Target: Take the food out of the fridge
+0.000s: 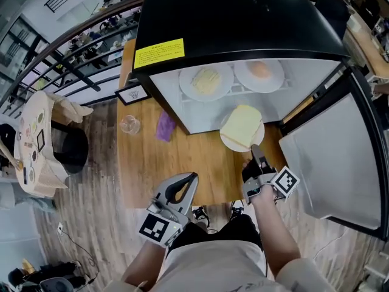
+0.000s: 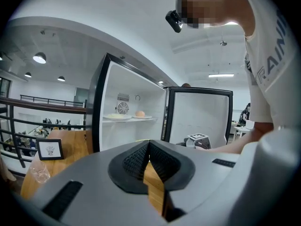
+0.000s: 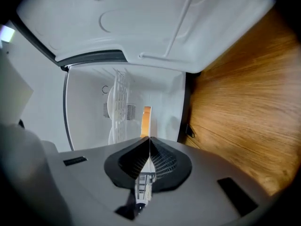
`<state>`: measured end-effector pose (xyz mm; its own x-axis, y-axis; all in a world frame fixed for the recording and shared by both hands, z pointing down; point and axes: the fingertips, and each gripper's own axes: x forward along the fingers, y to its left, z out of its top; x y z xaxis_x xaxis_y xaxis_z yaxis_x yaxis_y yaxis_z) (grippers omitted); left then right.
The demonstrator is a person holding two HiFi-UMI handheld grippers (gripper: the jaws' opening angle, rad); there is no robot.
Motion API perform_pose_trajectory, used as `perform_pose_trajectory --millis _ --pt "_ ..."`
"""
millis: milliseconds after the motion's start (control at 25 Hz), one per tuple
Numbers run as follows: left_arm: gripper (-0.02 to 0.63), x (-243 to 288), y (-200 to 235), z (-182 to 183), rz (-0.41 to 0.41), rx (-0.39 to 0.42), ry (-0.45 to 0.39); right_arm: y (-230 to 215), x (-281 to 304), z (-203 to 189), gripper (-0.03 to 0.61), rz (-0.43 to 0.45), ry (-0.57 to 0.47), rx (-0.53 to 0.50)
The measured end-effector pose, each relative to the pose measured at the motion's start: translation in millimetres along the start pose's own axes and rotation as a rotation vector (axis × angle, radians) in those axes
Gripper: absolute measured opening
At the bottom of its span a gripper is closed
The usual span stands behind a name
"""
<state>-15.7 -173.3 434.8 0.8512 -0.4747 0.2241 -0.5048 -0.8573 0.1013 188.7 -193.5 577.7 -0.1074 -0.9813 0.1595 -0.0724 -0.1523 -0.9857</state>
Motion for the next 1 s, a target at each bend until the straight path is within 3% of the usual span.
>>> perform_pose_trajectory --millis 560,1000 --pt "0.009 20.3 -43.1 -0.1 -0.12 0.038 0.035 -63.3 -92.5 3.2 0.025 -0.084 -0.095 0.062" --pt "0.009 32.8 -62.1 -6.1 -0.169 0.056 0.052 -110.9 -124.0 17.3 0.026 -0.185 -0.134 0.07"
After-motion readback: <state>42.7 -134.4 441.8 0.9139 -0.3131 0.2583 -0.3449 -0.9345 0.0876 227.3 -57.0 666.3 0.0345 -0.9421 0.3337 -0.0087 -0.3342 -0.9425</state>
